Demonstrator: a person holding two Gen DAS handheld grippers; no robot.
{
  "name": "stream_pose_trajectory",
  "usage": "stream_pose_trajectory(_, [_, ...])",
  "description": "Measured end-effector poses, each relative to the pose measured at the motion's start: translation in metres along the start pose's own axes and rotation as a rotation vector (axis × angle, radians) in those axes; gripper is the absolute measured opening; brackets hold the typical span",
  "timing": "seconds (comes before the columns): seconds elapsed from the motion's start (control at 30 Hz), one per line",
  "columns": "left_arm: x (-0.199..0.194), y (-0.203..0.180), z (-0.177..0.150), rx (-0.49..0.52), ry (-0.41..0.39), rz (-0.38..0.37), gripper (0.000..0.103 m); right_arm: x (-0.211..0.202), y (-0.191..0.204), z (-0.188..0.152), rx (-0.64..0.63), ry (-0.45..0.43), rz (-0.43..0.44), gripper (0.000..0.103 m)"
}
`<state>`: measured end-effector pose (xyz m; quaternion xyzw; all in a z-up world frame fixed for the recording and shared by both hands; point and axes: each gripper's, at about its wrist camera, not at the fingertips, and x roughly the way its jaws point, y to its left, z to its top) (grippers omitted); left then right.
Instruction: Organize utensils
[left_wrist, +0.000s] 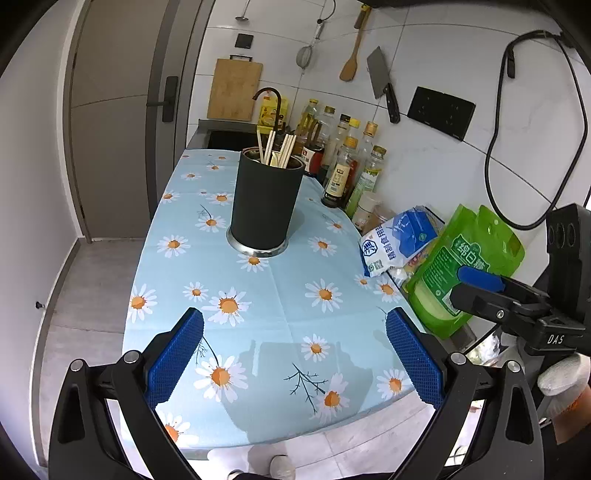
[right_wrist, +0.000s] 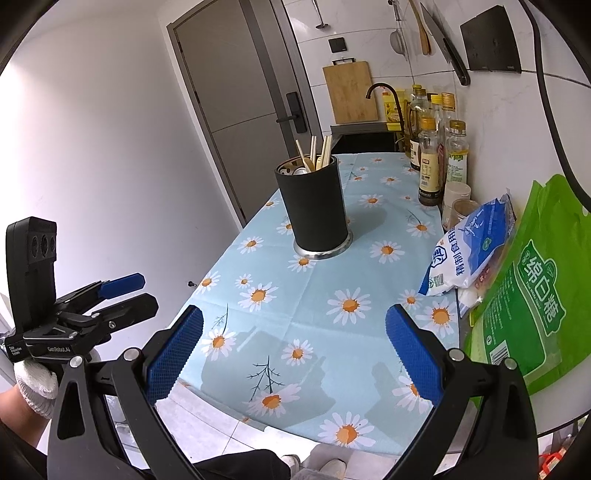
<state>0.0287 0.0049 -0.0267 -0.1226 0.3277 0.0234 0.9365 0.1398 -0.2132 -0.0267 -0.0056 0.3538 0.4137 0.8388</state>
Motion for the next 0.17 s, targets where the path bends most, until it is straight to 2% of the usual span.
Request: stream_pose_trajectory(0.17, [0.0014, -0.0021, -0.0002, 0.020, 0.010, 0.006, 0.096, 0.0034, 0.0035, -0.0018, -0.008, 0.013, -0.002, 0.098])
